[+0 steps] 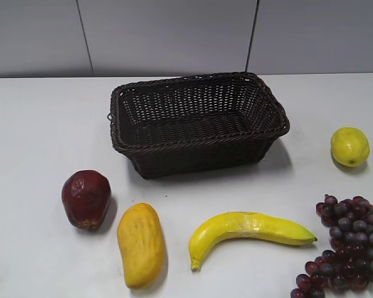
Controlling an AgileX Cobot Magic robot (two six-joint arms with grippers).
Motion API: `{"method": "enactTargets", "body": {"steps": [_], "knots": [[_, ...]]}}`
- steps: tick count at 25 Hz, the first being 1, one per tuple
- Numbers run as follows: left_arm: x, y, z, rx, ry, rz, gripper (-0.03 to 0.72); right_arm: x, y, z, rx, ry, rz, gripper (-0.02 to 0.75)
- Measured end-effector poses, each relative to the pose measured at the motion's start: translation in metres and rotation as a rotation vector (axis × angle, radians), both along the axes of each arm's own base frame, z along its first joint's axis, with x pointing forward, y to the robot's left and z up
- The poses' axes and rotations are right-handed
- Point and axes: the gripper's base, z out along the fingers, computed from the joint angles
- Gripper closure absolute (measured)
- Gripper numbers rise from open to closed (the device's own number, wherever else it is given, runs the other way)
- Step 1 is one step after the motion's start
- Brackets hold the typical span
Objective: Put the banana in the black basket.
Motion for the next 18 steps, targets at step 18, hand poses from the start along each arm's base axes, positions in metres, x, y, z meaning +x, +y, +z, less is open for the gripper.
{"method": "enactTargets", "body": {"steps": [18], "knots": [[0.000, 0.000, 0.000, 0.000, 0.000, 0.000, 0.111, 0.044, 0.002, 0.012, -0.055, 0.229, 0.039, 0.218]]}}
